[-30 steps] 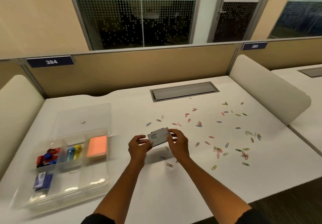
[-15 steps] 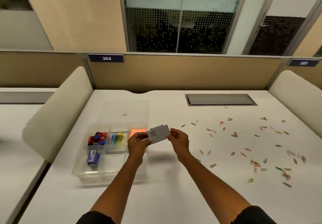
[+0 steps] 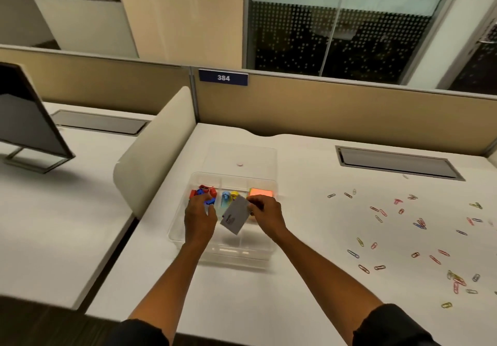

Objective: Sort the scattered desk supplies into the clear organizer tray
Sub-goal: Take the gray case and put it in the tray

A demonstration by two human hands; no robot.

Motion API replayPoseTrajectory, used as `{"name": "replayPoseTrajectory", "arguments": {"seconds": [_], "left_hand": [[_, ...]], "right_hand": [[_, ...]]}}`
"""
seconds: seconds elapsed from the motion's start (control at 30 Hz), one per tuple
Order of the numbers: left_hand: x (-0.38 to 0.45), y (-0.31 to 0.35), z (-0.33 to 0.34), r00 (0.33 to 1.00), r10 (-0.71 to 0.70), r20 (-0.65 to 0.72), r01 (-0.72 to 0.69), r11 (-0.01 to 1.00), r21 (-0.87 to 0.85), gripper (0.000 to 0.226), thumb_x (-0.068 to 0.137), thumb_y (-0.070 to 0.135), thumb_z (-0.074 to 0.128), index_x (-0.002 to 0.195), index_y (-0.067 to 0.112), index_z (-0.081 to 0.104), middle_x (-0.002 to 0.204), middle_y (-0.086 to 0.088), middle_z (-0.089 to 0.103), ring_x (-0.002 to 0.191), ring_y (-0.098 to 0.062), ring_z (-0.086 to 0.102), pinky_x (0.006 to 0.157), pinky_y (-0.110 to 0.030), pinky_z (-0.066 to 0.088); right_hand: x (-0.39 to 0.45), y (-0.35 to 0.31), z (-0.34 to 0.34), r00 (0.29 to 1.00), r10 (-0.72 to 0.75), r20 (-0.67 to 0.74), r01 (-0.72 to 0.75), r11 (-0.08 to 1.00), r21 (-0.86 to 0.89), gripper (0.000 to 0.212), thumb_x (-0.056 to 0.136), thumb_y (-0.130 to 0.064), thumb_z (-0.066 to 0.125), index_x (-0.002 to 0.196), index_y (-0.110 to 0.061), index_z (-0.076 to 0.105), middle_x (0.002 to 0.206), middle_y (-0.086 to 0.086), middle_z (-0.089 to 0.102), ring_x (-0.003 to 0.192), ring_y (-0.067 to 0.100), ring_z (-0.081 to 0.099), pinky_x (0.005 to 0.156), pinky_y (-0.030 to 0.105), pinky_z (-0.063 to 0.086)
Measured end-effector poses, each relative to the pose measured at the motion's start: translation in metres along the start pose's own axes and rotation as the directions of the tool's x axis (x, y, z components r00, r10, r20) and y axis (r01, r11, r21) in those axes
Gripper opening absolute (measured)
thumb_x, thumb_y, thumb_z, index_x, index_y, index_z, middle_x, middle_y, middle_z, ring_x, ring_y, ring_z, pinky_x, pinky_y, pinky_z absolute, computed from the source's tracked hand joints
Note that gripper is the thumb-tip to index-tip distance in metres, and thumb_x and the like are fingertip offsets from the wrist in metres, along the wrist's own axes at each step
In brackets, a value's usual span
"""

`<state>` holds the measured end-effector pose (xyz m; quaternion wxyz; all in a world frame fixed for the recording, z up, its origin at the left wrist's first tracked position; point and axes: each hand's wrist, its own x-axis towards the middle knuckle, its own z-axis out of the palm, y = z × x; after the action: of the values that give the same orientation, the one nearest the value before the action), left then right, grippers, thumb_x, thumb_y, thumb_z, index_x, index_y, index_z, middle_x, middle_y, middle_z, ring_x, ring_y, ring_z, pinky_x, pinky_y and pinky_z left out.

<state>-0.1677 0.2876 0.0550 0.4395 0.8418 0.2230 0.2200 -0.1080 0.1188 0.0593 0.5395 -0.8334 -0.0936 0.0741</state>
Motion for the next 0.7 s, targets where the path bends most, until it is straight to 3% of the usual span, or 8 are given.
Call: {"name": "replayPoseTrajectory", "arguments": {"seconds": [0.1,0.23,0.5,0.6,0.7], "left_hand": [[0.004,-0.022,-0.022,1.0,0.023,-0.009,-0.022,0.994,0.102,0.03,0.088,0.007,0.062,0.117,0.007,0.057,0.117,-0.012,0.06,0.108,-0.026,0.058,0.09,-0.035,0.049],[0.005,-0.045,-0.04,1.0,0.017,0.01,-0.019,0.974,0.224,0.035,0.088,0.009,0.061,0.123,0.004,0.055,0.122,-0.015,0.058,0.115,-0.03,0.052,0.094,-0.038,0.047],[-0.001,-0.068,-0.04,0.985,-0.08,0.15,0.028,0.948,0.317,0.055,0.095,0.029,0.052,0.142,0.005,0.037,0.147,-0.015,0.04,0.136,-0.029,0.036,0.11,-0.04,0.035],[0.0,-0.067,-0.036,0.988,-0.028,0.155,-0.039,0.911,0.411,0.058,0.094,0.036,0.05,0.143,0.007,0.035,0.15,-0.016,0.033,0.14,-0.031,0.029,0.112,-0.044,0.031],[0.003,-0.065,-0.03,0.982,0.055,0.181,-0.142,0.847,0.513,0.068,0.09,0.048,0.052,0.144,0.012,0.033,0.153,-0.015,0.027,0.142,-0.034,0.023,0.112,-0.052,0.024]], "right_hand": [[0.0,-0.008,0.022,0.997,-0.044,0.067,0.054,0.987,-0.152,0.021,0.092,-0.01,0.057,0.109,-0.011,0.069,0.106,0.006,0.069,0.093,0.017,0.063,0.083,0.03,0.054],[-0.003,-0.017,0.038,0.988,-0.069,0.141,0.105,0.957,-0.269,0.021,0.094,-0.011,0.054,0.11,-0.008,0.068,0.11,0.008,0.068,0.097,0.018,0.06,0.079,0.021,0.045],[0.002,-0.014,0.053,0.968,-0.012,0.249,0.136,0.863,-0.486,0.022,0.095,-0.018,0.054,0.107,-0.006,0.068,0.111,0.013,0.066,0.099,0.026,0.062,0.08,0.03,0.052],[0.002,-0.01,0.053,0.962,-0.011,0.271,0.162,0.825,-0.541,0.022,0.094,-0.02,0.056,0.108,-0.008,0.067,0.113,0.012,0.066,0.1,0.027,0.062,0.084,0.033,0.053],[0.001,-0.006,0.049,0.965,-0.084,0.247,0.208,0.818,-0.536,0.028,0.095,-0.017,0.053,0.122,-0.012,0.06,0.127,0.008,0.058,0.115,0.023,0.053,0.096,0.031,0.043]]}}
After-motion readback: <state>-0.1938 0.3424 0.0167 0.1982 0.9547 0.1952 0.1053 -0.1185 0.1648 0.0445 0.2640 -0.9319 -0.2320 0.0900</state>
